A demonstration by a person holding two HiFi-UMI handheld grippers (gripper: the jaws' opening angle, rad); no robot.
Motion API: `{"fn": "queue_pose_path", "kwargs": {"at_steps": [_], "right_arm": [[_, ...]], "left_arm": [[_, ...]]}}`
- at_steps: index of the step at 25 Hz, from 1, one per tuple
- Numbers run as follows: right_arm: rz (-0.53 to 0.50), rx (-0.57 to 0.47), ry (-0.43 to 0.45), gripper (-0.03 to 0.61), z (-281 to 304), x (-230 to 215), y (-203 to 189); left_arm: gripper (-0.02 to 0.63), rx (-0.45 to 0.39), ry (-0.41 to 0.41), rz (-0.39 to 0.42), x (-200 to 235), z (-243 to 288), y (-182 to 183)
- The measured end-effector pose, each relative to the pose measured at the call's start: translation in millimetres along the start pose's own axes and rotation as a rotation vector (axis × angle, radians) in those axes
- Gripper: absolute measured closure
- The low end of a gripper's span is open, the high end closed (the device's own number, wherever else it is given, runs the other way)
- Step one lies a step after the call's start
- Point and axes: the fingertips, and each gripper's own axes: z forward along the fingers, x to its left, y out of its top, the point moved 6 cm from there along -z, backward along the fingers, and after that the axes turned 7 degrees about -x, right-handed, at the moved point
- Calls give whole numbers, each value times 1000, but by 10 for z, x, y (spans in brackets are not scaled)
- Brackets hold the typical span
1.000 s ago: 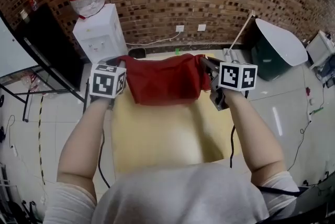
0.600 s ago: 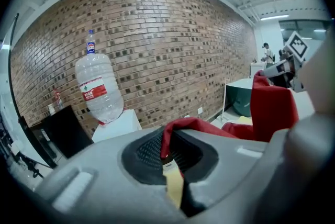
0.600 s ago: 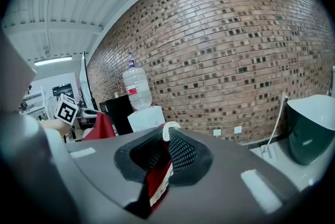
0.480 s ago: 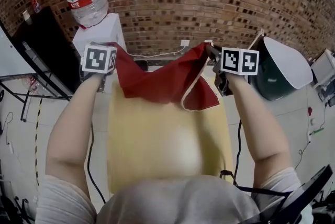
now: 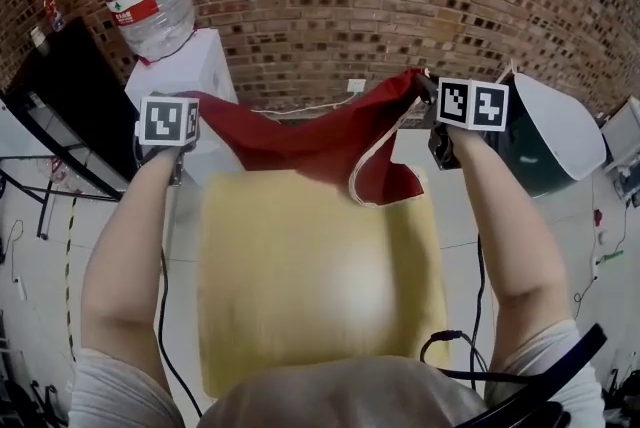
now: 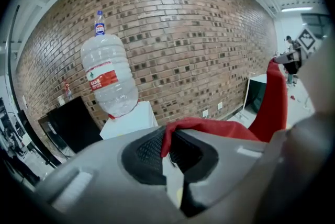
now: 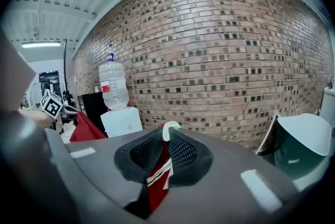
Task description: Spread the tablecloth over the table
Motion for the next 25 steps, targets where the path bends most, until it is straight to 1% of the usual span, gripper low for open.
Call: {"fn": "queue_pose_path", "kwargs": {"at_steps": [3,7,13,16,18,21,23,25], "right_arm": [[-1,21,-22,561,110,-134,-140],[5,77,-43,561,237,-220,-486],[10,200,-85,561,345,-343,-1094],[-8,267,-80,561,381,-319,-1401],[-7,293,-79,561,390,-309,-1546],[52,309,-101,561,392,-390,-1668],[96,307,-116,561,380,-471,-1687],[116,304,-129,561,360,-535,-1669]], "left_arm": [[607,26,-11,-19,-101,138,-187],[607,76,-25,-32,-204,266,-454],[607,167,-50,-57,-335,380,-881],[607,210,-55,-67,-374,412,-1099],[607,227,-55,-70,-393,430,-1180],[607,239,-51,-69,-381,450,-1220],[607,240,-49,-62,-372,446,-1222],[607,241,-50,-54,-366,442,-1221]]}}
